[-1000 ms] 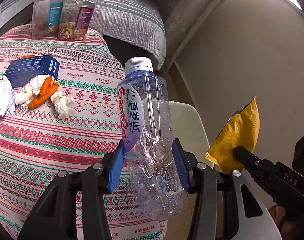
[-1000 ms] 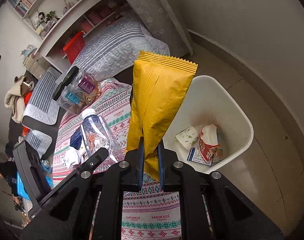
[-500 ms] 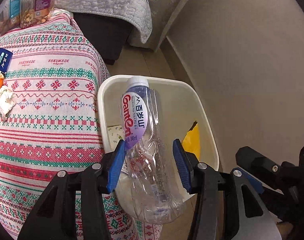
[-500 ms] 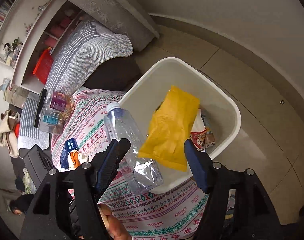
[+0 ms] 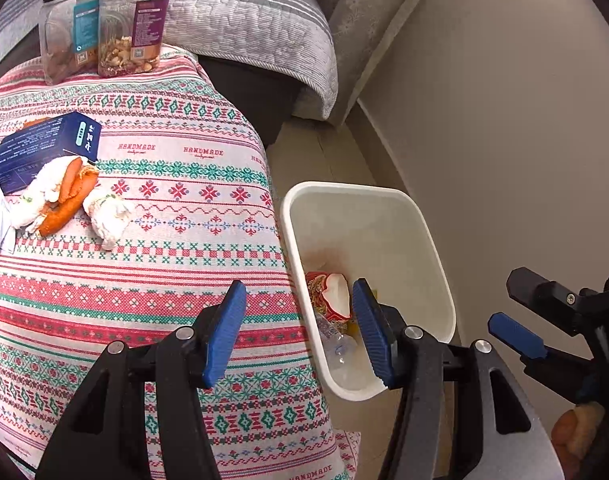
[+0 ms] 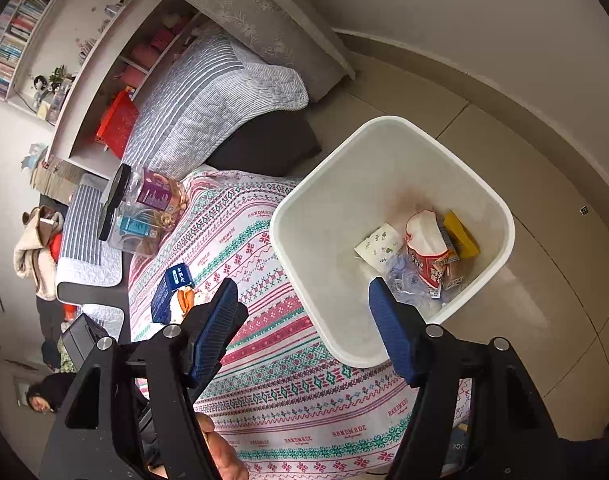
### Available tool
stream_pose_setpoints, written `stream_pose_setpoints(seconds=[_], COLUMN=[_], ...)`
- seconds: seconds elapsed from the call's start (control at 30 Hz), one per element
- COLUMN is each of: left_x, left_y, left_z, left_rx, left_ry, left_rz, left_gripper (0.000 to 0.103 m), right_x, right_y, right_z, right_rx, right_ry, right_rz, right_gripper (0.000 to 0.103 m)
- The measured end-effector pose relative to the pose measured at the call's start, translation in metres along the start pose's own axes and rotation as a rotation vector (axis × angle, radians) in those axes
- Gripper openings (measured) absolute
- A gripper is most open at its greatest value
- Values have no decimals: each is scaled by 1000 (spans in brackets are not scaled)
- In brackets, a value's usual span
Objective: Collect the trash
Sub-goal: 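Move both open tools back over the remaining trash on the table, then grasp the crumpled white paper with the left tool while the right tool grasps the tissue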
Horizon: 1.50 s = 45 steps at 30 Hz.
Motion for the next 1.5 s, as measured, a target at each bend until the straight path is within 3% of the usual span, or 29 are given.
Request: stream_pose_setpoints(seconds=[0.17,0.33,0.47,0.6,0.73,0.87,1.0,1.13,1.5], left_x=[32,70,105,133,152,144,135,127,88], left_y=[10,23,34,45,45,42,42,43,43], left_z=[35,83,133,179,200,208,215,225,234], left_rx=[32,83,113,151,189,191,191,211,250], left_ry=[66,193,316,386,364,350,368,359,290], left_rz=[-45,-27,18,29,-16,13,24,21,68], left_gripper=[55,55,73,73,73,74,74,74,64], right_x=[-3,-8,-17,-32,-38,-43,-59,-94,-172], right_y=[-9,-19,-30,-47,-66,-75,-78,-81,-86], right_z=[27,49,78,124,168,199,235,259,251], right_rx=[42,79,155,315,527,682,838,984,987], right_ry=[14,9,-6,-13,-55,-132,-142,-194,-261], right_rz=[2,11,26,74,63,20,39,111,242], right_gripper=[65,66,66,66,70,71,73,74,73])
Point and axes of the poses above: each gripper's, at about its wrist camera, not at the fingertips, and x roughly against the way its jaws point, z to its left, y to its top, the point moved 1 cm from there along -x, roughly the way its jaws point, and after that the axes turned 1 degree about -z, right-handed, at the moved point
